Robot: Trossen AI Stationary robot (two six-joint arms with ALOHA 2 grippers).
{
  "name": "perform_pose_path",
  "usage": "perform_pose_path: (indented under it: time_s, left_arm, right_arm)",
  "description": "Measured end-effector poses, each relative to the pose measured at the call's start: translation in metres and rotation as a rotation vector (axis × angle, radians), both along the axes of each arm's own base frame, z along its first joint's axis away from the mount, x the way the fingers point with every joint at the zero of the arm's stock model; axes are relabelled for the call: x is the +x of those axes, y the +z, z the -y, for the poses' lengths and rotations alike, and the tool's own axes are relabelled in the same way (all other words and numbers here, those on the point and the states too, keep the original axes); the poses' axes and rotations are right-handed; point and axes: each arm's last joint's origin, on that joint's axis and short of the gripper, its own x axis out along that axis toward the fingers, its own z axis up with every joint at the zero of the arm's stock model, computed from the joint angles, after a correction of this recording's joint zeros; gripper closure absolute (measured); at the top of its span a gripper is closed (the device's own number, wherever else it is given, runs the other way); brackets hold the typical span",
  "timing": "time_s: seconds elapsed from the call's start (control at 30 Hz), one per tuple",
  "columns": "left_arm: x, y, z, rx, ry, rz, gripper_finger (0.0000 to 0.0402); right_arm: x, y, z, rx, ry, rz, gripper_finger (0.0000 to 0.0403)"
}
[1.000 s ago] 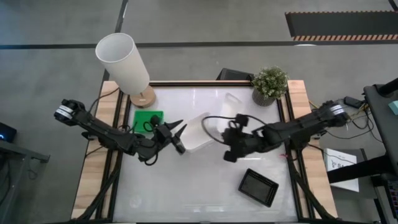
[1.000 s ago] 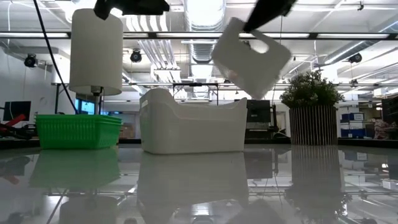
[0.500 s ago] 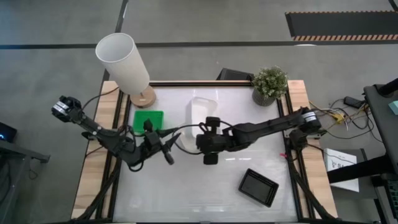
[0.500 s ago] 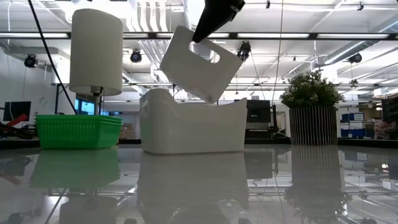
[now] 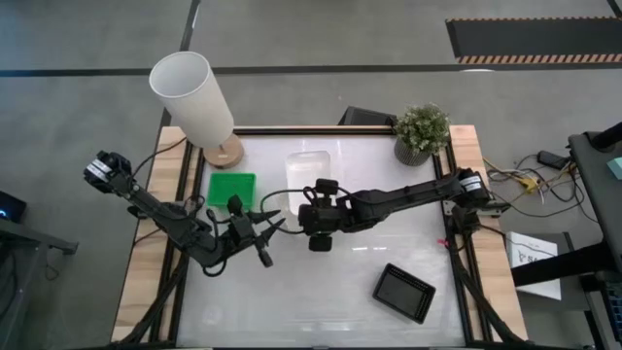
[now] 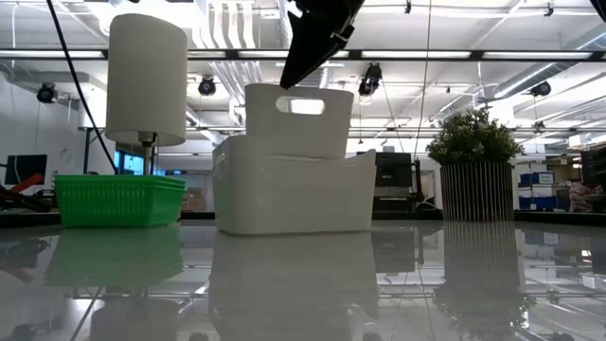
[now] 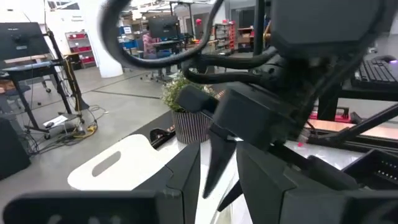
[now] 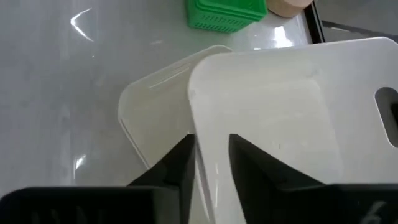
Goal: Stack baskets by color
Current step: Stack the right white bin on top of the white bin
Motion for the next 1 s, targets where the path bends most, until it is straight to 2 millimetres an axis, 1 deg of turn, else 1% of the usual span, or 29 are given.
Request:
perform_pose_path:
  time_s: [0.07, 0.13, 0.27, 0.37, 0.47, 0.57, 0.63, 0.73, 0.8, 0.87, 1.0]
  left_arm:
    - [0.002, -0.002, 0.001, 0.005, -0.001, -0.007, 0.0313]
    - [0.004, -0.006, 0.003, 0.012, -0.008, -0.019, 0.0313]
    - [0.008, -0.012, 0.006, 0.021, -0.017, -0.034, 0.0313]
    - [0.012, -0.014, 0.010, 0.001, -0.043, -0.009, 0.0313]
    - [0.019, -0.013, 0.014, -0.006, -0.104, -0.003, 0.0313]
    - [0.031, -0.013, 0.019, -0.008, -0.117, -0.007, 0.0313]
    - [0.041, -0.013, 0.020, -0.013, -0.104, -0.015, 0.0316]
    - [0.054, -0.012, 0.020, -0.001, -0.080, -0.073, 0.0329]
    - [0.060, -0.009, 0.015, -0.029, -0.072, -0.141, 0.0343]
    - [0.067, -0.003, 0.004, -0.118, -0.089, -0.219, 0.0359]
    - [0.080, 0.002, -0.024, -0.301, -0.117, -0.415, 0.0385]
  right_arm:
    - [-0.001, 0.002, 0.000, 0.000, 0.001, 0.003, 0.0301]
    - [-0.004, 0.010, 0.000, -0.002, 0.009, 0.008, 0.0287]
    - [-0.019, 0.027, -0.004, -0.005, 0.033, 0.008, 0.0268]
    - [-0.036, 0.039, -0.008, -0.005, 0.039, -0.029, 0.0264]
    - [-0.059, 0.052, -0.011, 0.002, 0.034, -0.071, 0.0266]
    - [-0.084, 0.063, -0.015, 0.015, 0.028, -0.097, 0.0270]
    - [-0.100, 0.066, -0.017, 0.030, 0.022, -0.091, 0.0273]
    - [-0.126, 0.067, -0.019, 0.059, 0.013, -0.062, 0.0273]
    - [-0.142, 0.065, -0.020, 0.081, 0.007, -0.023, 0.0270]
    - [-0.156, 0.059, -0.022, 0.107, 0.016, 0.023, 0.0268]
    - [-0.174, 0.044, -0.024, 0.149, 0.053, 0.121, 0.0266]
